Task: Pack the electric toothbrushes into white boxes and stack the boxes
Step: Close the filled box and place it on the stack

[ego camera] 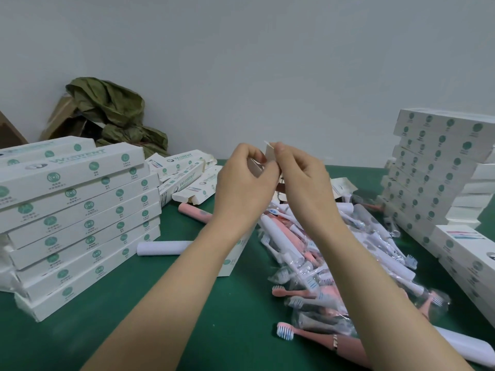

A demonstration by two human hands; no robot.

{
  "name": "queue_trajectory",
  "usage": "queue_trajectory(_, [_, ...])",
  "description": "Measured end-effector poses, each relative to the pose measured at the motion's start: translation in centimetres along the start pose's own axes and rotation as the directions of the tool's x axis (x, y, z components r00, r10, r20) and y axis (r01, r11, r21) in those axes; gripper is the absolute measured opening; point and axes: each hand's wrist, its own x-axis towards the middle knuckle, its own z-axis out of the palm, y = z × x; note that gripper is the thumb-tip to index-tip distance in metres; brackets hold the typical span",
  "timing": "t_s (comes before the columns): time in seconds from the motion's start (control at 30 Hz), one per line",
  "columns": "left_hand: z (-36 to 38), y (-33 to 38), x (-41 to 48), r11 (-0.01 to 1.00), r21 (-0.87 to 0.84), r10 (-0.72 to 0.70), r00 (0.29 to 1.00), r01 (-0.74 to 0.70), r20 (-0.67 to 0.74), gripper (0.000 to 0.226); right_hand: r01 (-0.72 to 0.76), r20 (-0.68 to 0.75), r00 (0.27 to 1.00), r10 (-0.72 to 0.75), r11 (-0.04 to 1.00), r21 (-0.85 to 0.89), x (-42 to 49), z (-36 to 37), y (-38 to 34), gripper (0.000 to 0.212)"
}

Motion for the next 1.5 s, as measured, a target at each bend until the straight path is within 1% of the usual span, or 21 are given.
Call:
queue_trajectory(0.07, [-0.1,0.0,0.0,0.999,0.045,0.017,1.0,-0.018,0.018,0.011,-0.048,0.01,0.999,0.048,0.996,0.074,0.0,-0.2,-0.1,0.028])
queue_trajectory(0.1, [-0.3,-0.1,0.0,0.997,0.069,0.022,0.997,-0.027,0.071,0.01,-0.088,0.015,0.996,0.087,0.989,0.116,0.1,-0.4,-0.1,0.029])
queue_trajectory(0.13, [-0.6,-0.2,0.0,0.996,0.084,0.022,0.989,-0.035,0.144,0.019,-0.119,0.019,0.993,0.118,0.984,0.135,0.1,-0.5,0.0,0.032])
queue_trajectory(0.23, [-1.2,-0.6,0.3,0.987,0.157,-0.03,0.94,-0.025,0.341,0.088,-0.148,-0.032,0.988,0.152,0.985,0.093,0.3,-0.8,0.5,0.043])
queue_trajectory(0.27, [-1.3,-0.6,0.4,0.974,0.225,-0.077,0.933,-0.005,0.351,0.097,-0.139,-0.044,0.989,0.143,0.987,0.078,0.2,-0.8,0.5,0.045])
queue_trajectory(0.3, [-1.4,-0.7,0.6,0.954,0.298,-0.127,0.936,0.025,0.329,0.092,-0.122,-0.044,0.991,0.125,0.99,0.066,0.2,-0.6,0.5,0.046])
queue_trajectory(0.37, [-1.4,-0.8,0.8,0.912,0.403,-0.194,0.943,0.072,0.271,0.062,-0.095,-0.055,0.994,0.097,0.994,0.046,0.1,-0.4,0.5,0.046])
queue_trajectory(0.43, [-1.5,-1.0,0.8,0.904,0.428,-0.142,0.953,0.016,0.266,0.04,-0.098,-0.087,0.991,0.102,0.994,0.047,0.2,-0.3,0.8,0.044])
queue_trajectory(0.5, [-1.4,-1.0,0.6,0.909,0.415,-0.091,0.955,-0.035,0.281,0.029,-0.119,-0.086,0.989,0.123,0.992,0.052,0.2,-0.4,0.9,0.042])
queue_trajectory(0.63, [-1.1,-0.9,0.5,0.923,0.378,-0.034,0.968,-0.065,0.25,0.024,-0.011,-0.054,0.999,0.004,0.99,-0.141,0.1,-0.8,0.8,0.035])
queue_trajectory(0.73, [-1.2,-1.0,0.6,0.928,0.365,-0.016,0.973,-0.071,0.229,0.024,0.072,-0.008,0.997,-0.075,0.977,-0.199,-0.1,-0.9,1.0,0.024])
queue_trajectory(0.83, [-1.2,-1.0,0.5,0.929,0.363,-0.016,0.974,-0.069,0.228,0.023,0.123,0.063,0.992,-0.109,0.948,-0.292,0.0,-0.9,1.4,0.031])
queue_trajectory(0.93, [-1.5,-0.9,0.5,0.922,0.381,-0.014,0.975,-0.072,0.221,0.018,0.235,0.151,0.971,-0.186,0.861,-0.45,0.0,-0.9,1.8,0.035])
queue_trajectory(1.0, [-1.5,-0.9,0.5,0.92,0.386,-0.013,0.975,-0.075,0.221,0.018,0.262,0.183,0.963,-0.196,0.838,-0.479,0.0,-0.7,2.2,0.037])
queue_trajectory(1.07, [-1.1,-0.8,0.3,0.919,0.384,-0.01,0.97,-0.087,0.244,0.028,0.213,0.101,0.977,-0.188,0.878,-0.43,0.1,-0.7,2.4,0.035])
queue_trajectory(1.17, [0.2,-0.1,-0.5,0.872,0.476,-0.042,0.952,-0.114,0.304,0.077,0.074,-0.089,0.991,-0.104,0.952,-0.297,0.6,-1.8,2.9,0.024])
queue_trajectory(1.2, [0.5,0.1,-0.8,0.826,0.543,-0.037,0.949,-0.147,0.313,0.084,0.035,-0.123,0.99,-0.065,0.973,-0.229,0.8,-2.5,3.1,0.024])
queue_trajectory(1.3, [-0.6,0.2,-1.0,0.76,0.628,-0.05,0.949,-0.165,0.311,0.068,-0.146,-0.177,0.97,0.165,0.983,0.113,1.5,-3.6,3.3,0.029])
queue_trajectory(1.4, [-4.2,1.2,0.4,0.719,0.678,-0.084,0.95,-0.15,0.3,0.061,-0.315,-0.151,0.891,0.427,0.824,0.47,2.1,-2.7,3.2,0.036])
queue_trajectory(1.43, [-5.7,1.9,1.3,0.683,0.715,-0.078,0.958,-0.151,0.277,0.058,-0.344,-0.144,0.873,0.466,0.798,0.495,2.2,-2.3,3.5,0.039])
queue_trajectory(1.5, [-9.3,3.8,3.3,0.619,0.777,-0.074,0.977,-0.113,0.201,0.054,-0.404,-0.124,0.875,0.469,0.846,0.349,1.8,-1.5,4.4,0.03])
